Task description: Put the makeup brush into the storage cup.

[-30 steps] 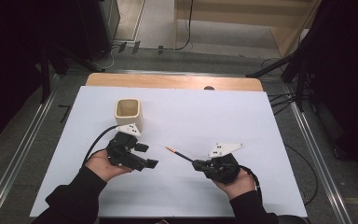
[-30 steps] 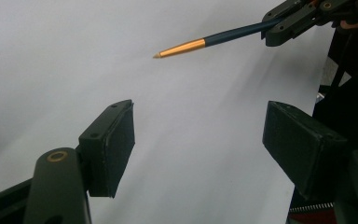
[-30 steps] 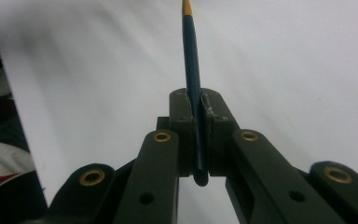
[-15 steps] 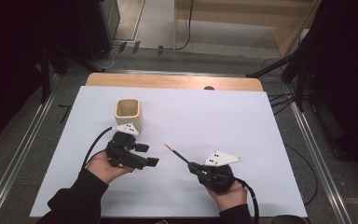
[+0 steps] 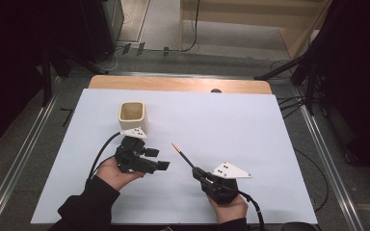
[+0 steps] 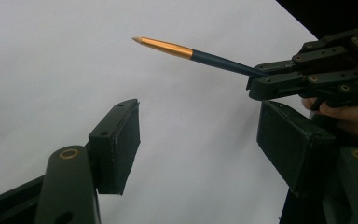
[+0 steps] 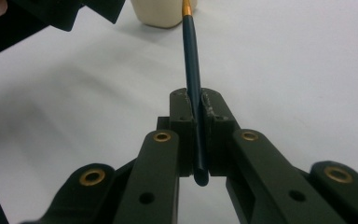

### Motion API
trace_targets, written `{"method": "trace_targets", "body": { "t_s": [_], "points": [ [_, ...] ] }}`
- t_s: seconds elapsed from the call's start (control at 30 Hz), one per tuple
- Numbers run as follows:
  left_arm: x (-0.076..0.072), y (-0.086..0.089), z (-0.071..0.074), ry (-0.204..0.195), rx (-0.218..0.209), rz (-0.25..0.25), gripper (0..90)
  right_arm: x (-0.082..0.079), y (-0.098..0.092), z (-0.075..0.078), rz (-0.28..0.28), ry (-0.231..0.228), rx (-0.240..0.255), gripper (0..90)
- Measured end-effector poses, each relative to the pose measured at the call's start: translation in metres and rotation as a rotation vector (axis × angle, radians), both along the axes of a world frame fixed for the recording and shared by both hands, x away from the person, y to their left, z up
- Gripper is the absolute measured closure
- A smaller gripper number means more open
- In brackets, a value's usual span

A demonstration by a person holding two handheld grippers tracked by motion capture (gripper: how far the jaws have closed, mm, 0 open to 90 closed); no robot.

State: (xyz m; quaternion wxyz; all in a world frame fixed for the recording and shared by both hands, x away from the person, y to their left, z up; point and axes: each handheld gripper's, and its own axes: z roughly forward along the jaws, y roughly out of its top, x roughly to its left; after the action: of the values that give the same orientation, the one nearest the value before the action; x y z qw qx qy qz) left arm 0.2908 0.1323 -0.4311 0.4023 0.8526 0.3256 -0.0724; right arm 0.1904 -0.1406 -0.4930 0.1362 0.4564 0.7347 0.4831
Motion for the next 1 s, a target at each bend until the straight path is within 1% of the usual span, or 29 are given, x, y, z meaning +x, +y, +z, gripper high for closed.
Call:
{"method": "trace_targets", "body": {
  "t_s": [0.03, 0.13, 0.23, 0.27, 0.3, 0.33, 0.37, 0.4, 0.43, 0.53, 0.6, 0.63, 0.73, 0.8, 0.9, 0.93, 0.97, 1.0],
  "points": [
    [0.0, 0.0, 0.0, 0.001, -0.002, 0.003, 30.7, 0.0, 0.0, 0.0, 0.0, 0.0, 0.0, 85.4],
    [0.001, -0.001, 0.0, 0.008, -0.023, 0.013, 31.3, -0.001, 0.0, -0.003, -0.027, -0.011, 0.03, 85.4],
    [0.0, -0.003, -0.001, 0.006, -0.027, 0.022, 31.5, -0.001, 0.003, -0.005, -0.04, -0.013, 0.055, 85.4],
    [0.001, -0.003, -0.001, 0.006, -0.029, 0.023, 31.5, 0.0, 0.005, -0.006, -0.04, -0.009, 0.086, 85.4],
    [0.0, -0.003, -0.001, 0.0, -0.03, 0.027, 31.5, 0.001, 0.006, -0.007, -0.042, -0.005, 0.1, 85.4],
    [0.0, -0.003, -0.001, 0.0, -0.03, 0.027, 31.5, 0.001, 0.006, -0.007, -0.042, -0.005, 0.1, 85.4],
    [0.001, -0.003, -0.001, 0.0, -0.033, 0.028, 31.5, 0.001, 0.007, -0.01, -0.049, 0.004, 0.133, 85.4],
    [0.001, -0.003, -0.001, -0.006, -0.042, 0.034, 31.5, 0.001, 0.007, -0.01, -0.054, 0.009, 0.143, 85.4],
    [0.001, -0.003, -0.001, -0.006, -0.042, 0.034, 31.5, 0.001, 0.007, -0.01, -0.054, 0.009, 0.143, 85.4],
    [0.001, -0.004, -0.002, -0.004, -0.056, 0.036, 31.5, 0.001, 0.009, -0.013, -0.078, 0.007, 0.185, 85.3],
    [0.001, -0.005, -0.002, 0.001, -0.054, 0.034, 31.8, 0.001, 0.009, -0.013, -0.087, 0.011, 0.194, 85.4],
    [0.001, -0.006, -0.003, 0.004, -0.057, 0.036, 32.2, 0.002, 0.01, -0.014, -0.096, 0.013, 0.218, 85.4],
    [0.002, -0.007, -0.002, 0.01, -0.072, 0.042, 32.6, 0.003, 0.01, -0.014, -0.101, 0.01, 0.227, 85.4],
    [0.003, -0.006, -0.002, 0.01, -0.088, 0.051, 32.8, 0.003, 0.011, -0.013, -0.109, -0.003, 0.233, 85.3],
    [0.005, -0.005, -0.001, 0.026, -0.121, 0.07, 33.1, 0.003, 0.013, -0.012, -0.111, 0.0, 0.234, 85.3],
    [0.005, -0.005, -0.001, 0.026, -0.12, 0.071, 33.3, 0.003, 0.014, -0.012, -0.103, -0.008, 0.229, 85.3],
    [0.006, -0.005, -0.001, 0.028, -0.119, 0.074, 35.8, 0.003, 0.016, -0.012, -0.104, -0.009, 0.23, 85.3],
    [0.006, -0.005, -0.001, 0.036, -0.122, 0.079, 35.8, 0.003, 0.016, -0.012, -0.104, -0.009, 0.23, 85.3]
  ]
}}
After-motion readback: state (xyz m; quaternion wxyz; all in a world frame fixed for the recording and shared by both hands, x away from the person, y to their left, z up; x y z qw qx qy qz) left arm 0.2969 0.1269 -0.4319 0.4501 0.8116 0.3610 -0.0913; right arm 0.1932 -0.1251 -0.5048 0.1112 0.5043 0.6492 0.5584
